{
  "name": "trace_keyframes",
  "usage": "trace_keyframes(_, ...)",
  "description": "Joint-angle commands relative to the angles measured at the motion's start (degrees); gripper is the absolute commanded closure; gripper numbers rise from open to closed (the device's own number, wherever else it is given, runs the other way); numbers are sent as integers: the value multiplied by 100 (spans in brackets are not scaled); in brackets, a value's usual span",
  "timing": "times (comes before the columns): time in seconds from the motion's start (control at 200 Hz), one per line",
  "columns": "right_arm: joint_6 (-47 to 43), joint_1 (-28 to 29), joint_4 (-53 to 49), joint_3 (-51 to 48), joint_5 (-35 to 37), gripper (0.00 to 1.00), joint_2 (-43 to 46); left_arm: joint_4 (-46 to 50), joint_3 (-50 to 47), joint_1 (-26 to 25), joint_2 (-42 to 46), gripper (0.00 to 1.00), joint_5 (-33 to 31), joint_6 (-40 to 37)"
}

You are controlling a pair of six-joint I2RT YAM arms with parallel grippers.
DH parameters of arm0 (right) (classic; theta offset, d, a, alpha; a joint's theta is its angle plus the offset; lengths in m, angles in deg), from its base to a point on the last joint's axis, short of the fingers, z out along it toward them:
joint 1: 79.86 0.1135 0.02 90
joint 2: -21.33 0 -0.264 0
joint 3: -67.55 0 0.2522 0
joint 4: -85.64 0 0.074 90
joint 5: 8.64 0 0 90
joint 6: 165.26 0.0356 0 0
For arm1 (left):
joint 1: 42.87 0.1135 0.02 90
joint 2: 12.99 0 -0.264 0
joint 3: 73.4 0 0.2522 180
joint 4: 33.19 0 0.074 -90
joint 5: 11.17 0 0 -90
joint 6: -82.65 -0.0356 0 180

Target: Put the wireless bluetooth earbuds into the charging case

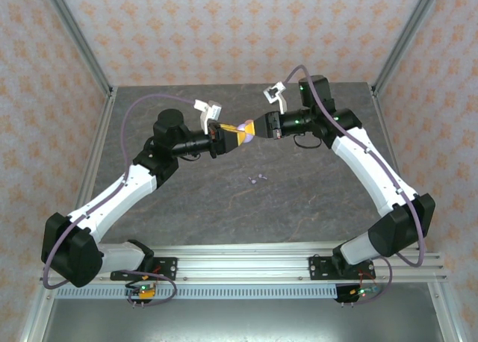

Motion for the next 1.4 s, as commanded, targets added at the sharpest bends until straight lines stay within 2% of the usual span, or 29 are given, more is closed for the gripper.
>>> trace_keyframes(0.0, -240, 53, -59, 336, -240, 80, -35, 368, 170, -37, -53, 64, 313, -151)
trace_keyframes(0.185, -277, 52, -109, 337, -251, 80, -39, 391, 246, -43, -125, 56, 367, -154)
trace_keyframes(0.511, -453, 51, -283, 272, -347, 79, -37, 132, 234, -42, -139, 54, 306, -7)
trace_keyframes(1.091, -591, 66, -384, 155, -409, 79, 0, -153, 195, -51, -118, 55, 324, 156)
trace_keyframes(1.176, -581, 73, -377, 153, -410, 79, 3, -146, 193, -64, -133, 61, 332, 148)
trace_keyframes(1.306, -574, 75, -371, 150, -409, 79, -11, -125, 189, -82, -131, 79, 332, 124)
trace_keyframes(1.396, -563, 86, -379, 118, -322, 72, 13, -94, 181, -87, -117, 83, 305, 58)
